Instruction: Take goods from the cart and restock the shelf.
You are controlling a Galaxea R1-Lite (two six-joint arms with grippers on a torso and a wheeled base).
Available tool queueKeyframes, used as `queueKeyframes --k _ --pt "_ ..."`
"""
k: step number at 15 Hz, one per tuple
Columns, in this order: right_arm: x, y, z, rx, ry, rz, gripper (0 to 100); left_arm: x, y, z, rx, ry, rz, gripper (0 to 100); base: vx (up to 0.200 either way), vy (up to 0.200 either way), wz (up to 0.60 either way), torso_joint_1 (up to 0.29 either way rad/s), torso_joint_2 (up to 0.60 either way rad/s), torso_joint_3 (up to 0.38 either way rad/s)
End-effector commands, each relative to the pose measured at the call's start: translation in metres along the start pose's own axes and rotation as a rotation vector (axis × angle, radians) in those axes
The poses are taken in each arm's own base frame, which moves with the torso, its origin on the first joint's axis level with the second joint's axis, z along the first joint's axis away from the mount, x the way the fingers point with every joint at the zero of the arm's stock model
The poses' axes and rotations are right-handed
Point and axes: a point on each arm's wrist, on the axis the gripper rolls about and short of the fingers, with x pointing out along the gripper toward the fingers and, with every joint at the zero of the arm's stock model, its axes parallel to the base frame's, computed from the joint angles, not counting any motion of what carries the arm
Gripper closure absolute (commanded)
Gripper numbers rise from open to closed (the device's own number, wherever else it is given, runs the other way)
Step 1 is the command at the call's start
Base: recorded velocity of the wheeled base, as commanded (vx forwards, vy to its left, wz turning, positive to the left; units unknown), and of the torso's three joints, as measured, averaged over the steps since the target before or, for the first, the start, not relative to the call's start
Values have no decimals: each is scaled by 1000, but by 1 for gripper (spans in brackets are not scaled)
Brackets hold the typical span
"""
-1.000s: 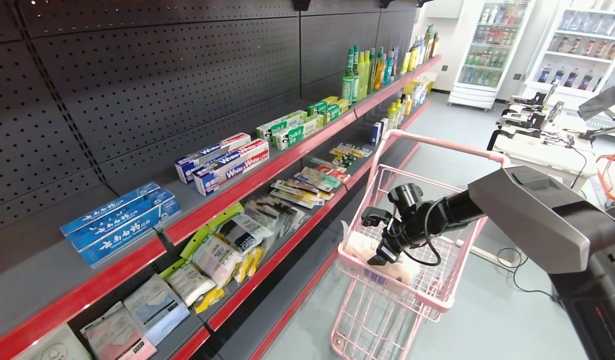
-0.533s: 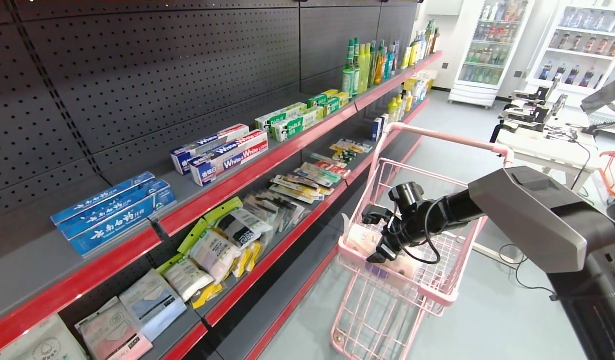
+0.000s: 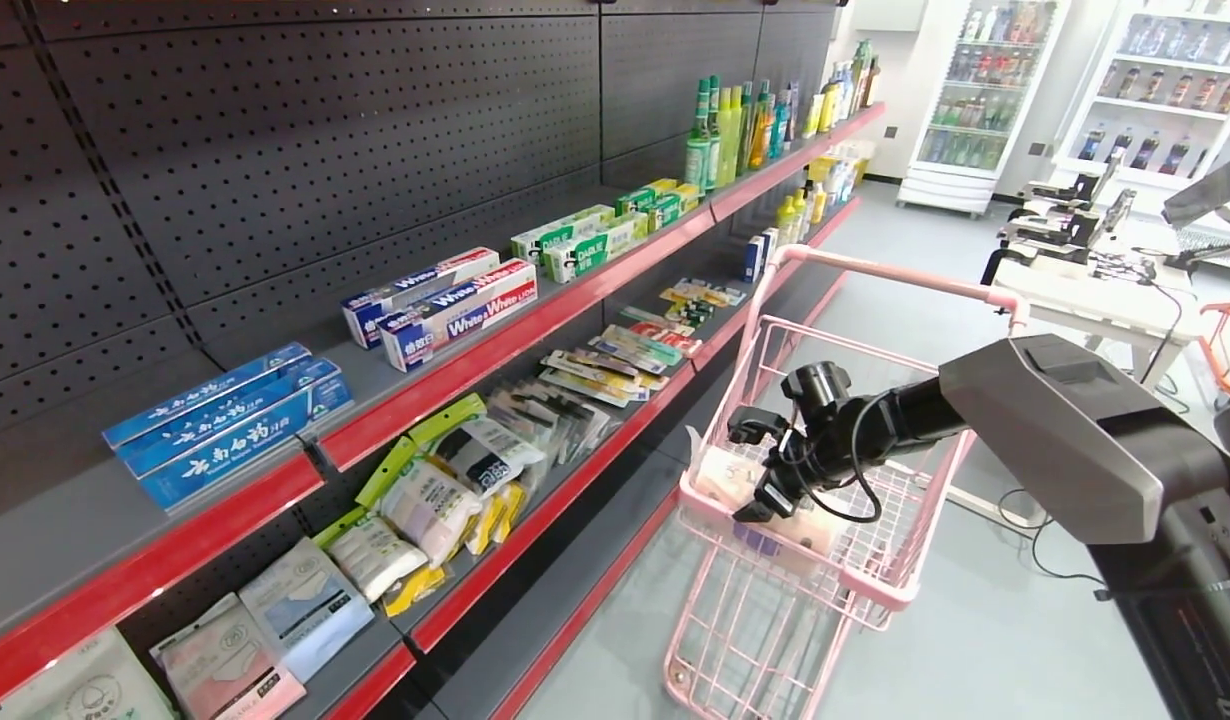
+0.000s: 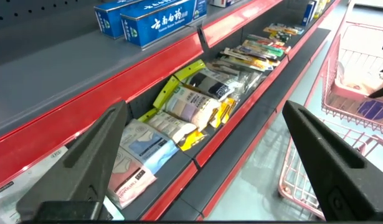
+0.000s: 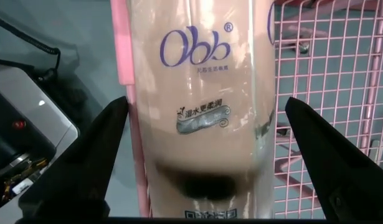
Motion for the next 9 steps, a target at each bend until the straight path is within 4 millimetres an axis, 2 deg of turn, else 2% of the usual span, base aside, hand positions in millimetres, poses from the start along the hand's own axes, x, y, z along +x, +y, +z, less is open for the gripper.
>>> queueKeyframes --k 1,9 --pt "-1 -6 -3 10 -2 -4 0 0 0 0 0 1 0 0 0 0 0 0 0 0" --pt "-9 -21 -8 44 -26 -19 0 0 0 0 0 1 0 0 0 0 0 0 0 0"
